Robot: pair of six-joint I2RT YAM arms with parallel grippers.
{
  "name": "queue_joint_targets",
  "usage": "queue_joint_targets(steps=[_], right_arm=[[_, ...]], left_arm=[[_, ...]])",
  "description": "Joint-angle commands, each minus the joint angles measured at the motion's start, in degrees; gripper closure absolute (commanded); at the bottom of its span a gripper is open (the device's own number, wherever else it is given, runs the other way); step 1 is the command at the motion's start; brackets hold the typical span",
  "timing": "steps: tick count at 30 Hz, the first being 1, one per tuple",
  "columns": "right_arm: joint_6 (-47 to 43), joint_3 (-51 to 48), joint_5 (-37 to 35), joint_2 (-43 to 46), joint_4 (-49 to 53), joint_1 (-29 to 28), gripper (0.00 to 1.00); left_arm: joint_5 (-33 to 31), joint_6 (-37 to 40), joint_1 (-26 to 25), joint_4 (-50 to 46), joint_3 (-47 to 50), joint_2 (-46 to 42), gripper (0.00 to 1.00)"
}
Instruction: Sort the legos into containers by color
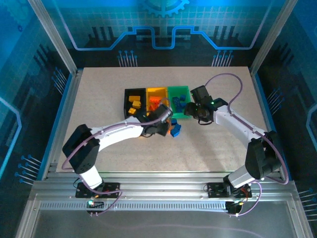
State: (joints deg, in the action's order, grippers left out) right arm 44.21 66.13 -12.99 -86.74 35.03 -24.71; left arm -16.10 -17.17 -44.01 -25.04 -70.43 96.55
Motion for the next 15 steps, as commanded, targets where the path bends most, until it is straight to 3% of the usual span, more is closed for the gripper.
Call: queue_joint_targets(steps=[1, 5, 10, 15], right_arm=[[1.4, -1.5, 0.4, 1.5, -0.7, 0.9, 0.3], [1.2, -2.6, 1.2, 1.8, -0.5, 0.8, 0.3], [0.3, -5.6, 3.3, 4.2, -0.7, 0.4, 0.3], [-0.7, -9.5, 6.1, 6.6, -1.6, -0.8, 0.3]], left_arm=[[-0.5, -4.9, 6.6, 0.0, -6.6, 1.4, 0.65], [0.6, -6.3, 11.9, -3.2, -16.5, 10.2, 0.65], [-0.1, -7.0, 14.5, -7.8, -27.2, 19.1, 0.65], [1.1, -8.4, 15.7, -10.7, -34.1, 24.1, 0.55]])
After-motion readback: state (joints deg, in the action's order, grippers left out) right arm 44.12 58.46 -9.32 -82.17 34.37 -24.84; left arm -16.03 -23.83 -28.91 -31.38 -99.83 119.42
